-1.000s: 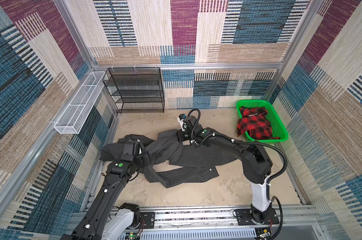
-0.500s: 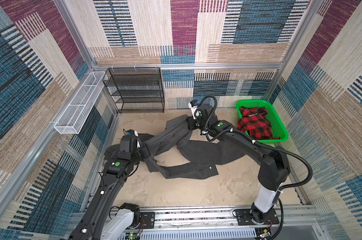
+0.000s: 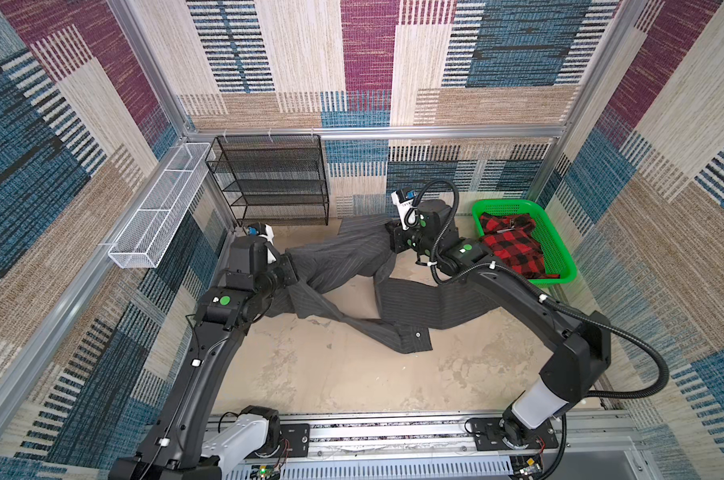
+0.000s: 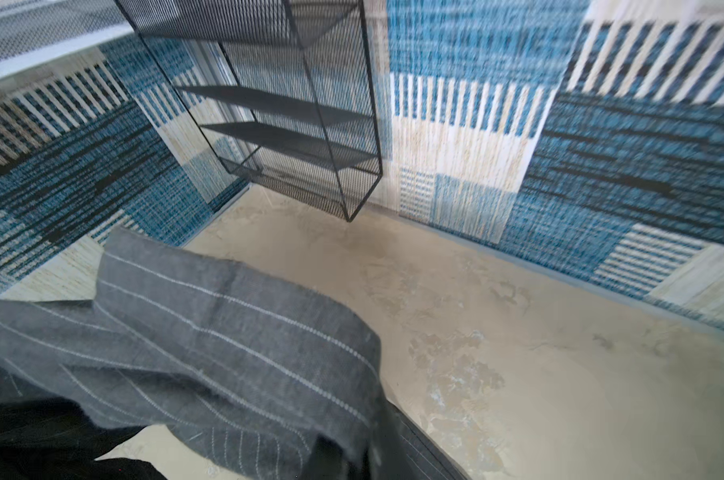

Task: Fold and stack the long sleeve shirts
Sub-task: 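Lift the grey shirt high with both grippers, raising it off the table, then lower the grey shirt onto the table with both grippers, laying it down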

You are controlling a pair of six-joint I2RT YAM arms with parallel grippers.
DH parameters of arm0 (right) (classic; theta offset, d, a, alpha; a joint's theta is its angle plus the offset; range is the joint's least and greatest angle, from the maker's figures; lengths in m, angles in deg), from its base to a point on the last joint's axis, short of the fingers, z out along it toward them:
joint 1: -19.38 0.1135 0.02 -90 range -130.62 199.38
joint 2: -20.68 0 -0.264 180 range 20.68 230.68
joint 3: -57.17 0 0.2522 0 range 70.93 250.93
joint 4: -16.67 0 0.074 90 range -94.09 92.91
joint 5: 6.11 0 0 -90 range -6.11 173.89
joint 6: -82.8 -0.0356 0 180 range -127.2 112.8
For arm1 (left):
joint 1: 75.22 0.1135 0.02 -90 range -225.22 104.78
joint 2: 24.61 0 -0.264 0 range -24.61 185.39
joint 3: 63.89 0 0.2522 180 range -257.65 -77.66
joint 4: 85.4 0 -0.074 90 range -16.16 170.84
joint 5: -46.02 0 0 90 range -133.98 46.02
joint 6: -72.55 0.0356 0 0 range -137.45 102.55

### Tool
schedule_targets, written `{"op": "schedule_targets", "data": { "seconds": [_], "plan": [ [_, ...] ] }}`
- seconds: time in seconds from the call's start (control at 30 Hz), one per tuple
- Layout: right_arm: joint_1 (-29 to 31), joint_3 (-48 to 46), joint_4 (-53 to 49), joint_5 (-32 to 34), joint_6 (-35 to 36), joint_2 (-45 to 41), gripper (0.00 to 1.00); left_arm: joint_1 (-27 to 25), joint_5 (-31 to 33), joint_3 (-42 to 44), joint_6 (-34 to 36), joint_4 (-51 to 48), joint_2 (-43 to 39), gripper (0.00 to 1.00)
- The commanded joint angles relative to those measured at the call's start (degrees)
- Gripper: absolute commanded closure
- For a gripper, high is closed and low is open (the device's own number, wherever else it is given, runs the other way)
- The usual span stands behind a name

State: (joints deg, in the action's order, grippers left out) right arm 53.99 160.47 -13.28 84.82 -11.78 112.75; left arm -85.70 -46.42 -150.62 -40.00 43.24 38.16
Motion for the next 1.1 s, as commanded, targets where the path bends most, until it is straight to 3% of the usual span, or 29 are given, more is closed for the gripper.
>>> {"op": "schedule_targets", "data": {
  "seconds": [0.0,0.1,0.17,0.47,0.77,0.93,1.07],
  "plan": [
    [-0.28,1.14,1.58,5.98,3.07,-3.82,0.91,0.0,-9.23,-3.83,2.6,-0.36,1.84,1.0],
    [-0.97,1.67,1.59,8.12,4.86,-6.85,0.9,-1.7,-16.91,-4.96,0.82,1.12,3.42,1.0],
    [-1.87,1.87,1.43,8.72,5.77,-8.09,0.9,-5.49,-17.75,-5.51,0.81,1.17,4.25,1.0],
    [-9.34,1.87,2.49,8.29,10.06,-12.86,0.9,-26.03,-11.5,-9.97,-1.43,2.99,8.58,1.0],
    [-17.79,14.09,1.07,3.08,14.98,-12.36,0.88,-46.32,-5.33,-21.84,-3.85,10.38,22.06,1.0],
    [-18.18,26.63,-1.62,-4.0,13.42,-3.03,0.88,-48.77,-1.51,-22.43,-4.49,16.19,23.05,1.0],
    [-17.23,34.83,-0.4,-15.75,8.55,7.47,0.88,-48.19,6.86,-16.77,-2.62,18.21,17.22,1.0]
  ]
}}
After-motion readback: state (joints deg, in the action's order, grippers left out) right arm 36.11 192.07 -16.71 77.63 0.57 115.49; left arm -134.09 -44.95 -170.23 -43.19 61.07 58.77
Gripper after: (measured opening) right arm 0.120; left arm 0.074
